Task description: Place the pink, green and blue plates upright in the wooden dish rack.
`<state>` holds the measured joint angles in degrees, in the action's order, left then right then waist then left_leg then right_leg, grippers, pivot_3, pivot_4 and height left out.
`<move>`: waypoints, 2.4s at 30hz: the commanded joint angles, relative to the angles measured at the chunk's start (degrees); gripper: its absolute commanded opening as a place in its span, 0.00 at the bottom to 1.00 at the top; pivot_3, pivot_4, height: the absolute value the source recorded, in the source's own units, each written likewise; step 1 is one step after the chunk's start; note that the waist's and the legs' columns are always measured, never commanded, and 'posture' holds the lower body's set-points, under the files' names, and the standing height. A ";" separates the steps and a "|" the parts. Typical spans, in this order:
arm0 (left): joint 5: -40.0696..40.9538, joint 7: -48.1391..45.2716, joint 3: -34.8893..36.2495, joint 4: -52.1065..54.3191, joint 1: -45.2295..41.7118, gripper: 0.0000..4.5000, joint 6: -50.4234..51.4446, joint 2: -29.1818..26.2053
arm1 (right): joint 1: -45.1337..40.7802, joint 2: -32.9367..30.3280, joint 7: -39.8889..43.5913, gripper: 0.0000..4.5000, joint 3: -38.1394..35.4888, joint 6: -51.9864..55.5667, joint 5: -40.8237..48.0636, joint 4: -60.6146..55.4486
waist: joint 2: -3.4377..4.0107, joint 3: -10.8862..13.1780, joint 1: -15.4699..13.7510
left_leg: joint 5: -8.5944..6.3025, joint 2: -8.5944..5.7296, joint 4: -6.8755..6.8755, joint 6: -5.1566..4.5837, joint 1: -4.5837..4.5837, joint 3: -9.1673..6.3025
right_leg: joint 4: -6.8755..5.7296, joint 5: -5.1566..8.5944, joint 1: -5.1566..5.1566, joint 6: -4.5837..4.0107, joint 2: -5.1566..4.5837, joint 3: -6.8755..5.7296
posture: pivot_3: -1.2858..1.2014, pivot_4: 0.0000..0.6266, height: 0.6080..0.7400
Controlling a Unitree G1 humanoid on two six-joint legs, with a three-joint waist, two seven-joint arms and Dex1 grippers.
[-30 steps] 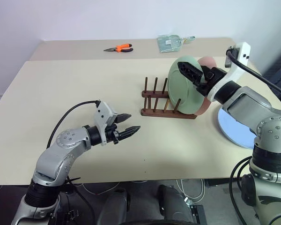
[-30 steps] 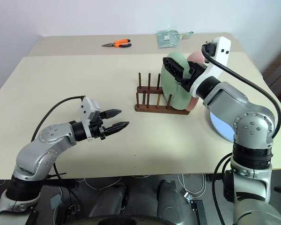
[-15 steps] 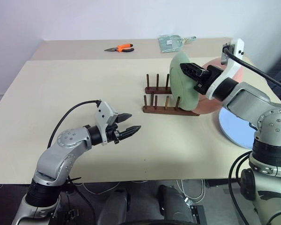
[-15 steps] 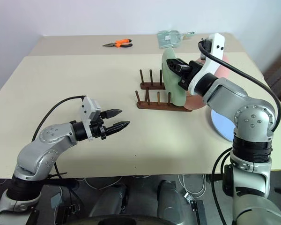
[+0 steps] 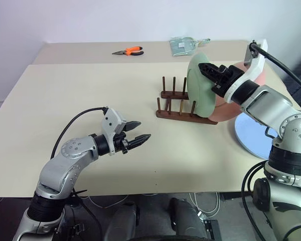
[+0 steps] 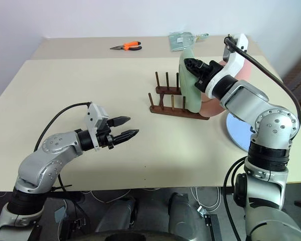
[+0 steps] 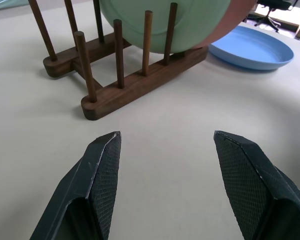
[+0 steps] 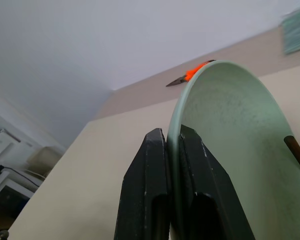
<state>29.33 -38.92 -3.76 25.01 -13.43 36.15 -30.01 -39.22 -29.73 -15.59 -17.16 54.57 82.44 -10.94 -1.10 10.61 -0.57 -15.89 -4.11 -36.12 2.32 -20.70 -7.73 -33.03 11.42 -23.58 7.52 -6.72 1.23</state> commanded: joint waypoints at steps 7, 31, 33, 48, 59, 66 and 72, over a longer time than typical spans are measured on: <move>0.37 -0.31 -0.21 1.61 -0.64 0.68 -0.13 0.13 | 2.90 3.76 -6.61 0.00 -3.05 -2.63 4.37 1.80 | 0.00 0.00 0.29 | 0.00 0.01 0.02 0.00 0.04 0.01 | -0.01 0.01 0.01 0.01 0.00 0.00 | 0.52 0.24 1.00; 0.08 -0.20 -0.35 1.28 -1.03 0.68 -0.22 0.46 | 0.46 7.82 -17.41 0.00 -8.58 -13.63 20.42 6.38 | 0.03 0.00 0.28 | 0.00 0.03 0.05 0.00 0.08 -0.02 | 0.04 0.04 0.07 0.05 0.01 0.00 | 0.52 0.24 1.00; 0.06 -0.21 -0.40 1.21 -1.09 0.68 -0.24 0.51 | 0.46 7.67 -18.08 0.00 -8.55 -14.34 21.37 6.39 | 0.05 0.02 0.28 | 0.00 0.03 0.06 -0.01 0.07 -0.02 | 0.06 0.04 0.07 0.05 0.01 0.00 | 0.52 0.24 1.00; -0.01 -0.30 -0.37 1.23 -0.86 0.68 -0.32 0.47 | -9.81 4.68 -25.57 0.00 -7.43 -20.12 27.49 3.29 | 0.23 0.12 0.53 | -0.01 0.04 0.12 -0.02 -0.03 -0.03 | 0.13 0.04 -0.01 0.05 0.01 -0.03 | 0.52 0.24 1.00; -0.09 -0.73 0.02 0.75 -0.90 0.68 -0.43 0.09 | -12.93 11.78 -39.48 0.00 -3.51 -30.59 27.56 -3.40 | 0.19 0.07 1.31 | 0.01 0.00 0.02 -0.03 -0.64 -0.06 | -0.06 -0.11 -0.67 -0.13 0.00 -0.02 | 0.52 0.24 1.00; -0.07 -0.94 -0.37 0.72 -1.15 0.68 -0.24 0.21 | -11.01 12.21 -42.34 0.00 -2.39 -32.76 25.15 -5.35 | 0.18 0.06 1.31 | 0.03 0.00 -0.01 -0.05 -0.64 -0.06 | -0.07 -0.12 -0.68 -0.17 0.01 -0.03 | 0.52 0.24 1.00; -0.16 -1.13 -0.63 0.69 -1.18 0.68 -0.12 0.19 | -12.28 10.86 -42.45 0.00 -2.85 -33.19 24.92 -5.12 | 0.20 0.05 1.36 | 0.03 0.00 0.01 -0.05 -0.63 -0.04 | -0.08 -0.12 -0.69 -0.17 0.03 -0.03 | 0.52 0.24 1.00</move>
<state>29.23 -39.79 -3.92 24.81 -13.92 36.17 -29.74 -49.57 -17.87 -58.16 -19.33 21.97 107.52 -13.58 -0.91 10.66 0.78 -15.86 -4.11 -36.12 2.27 -21.33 -7.77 -33.10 11.29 -24.27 7.35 -6.69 1.20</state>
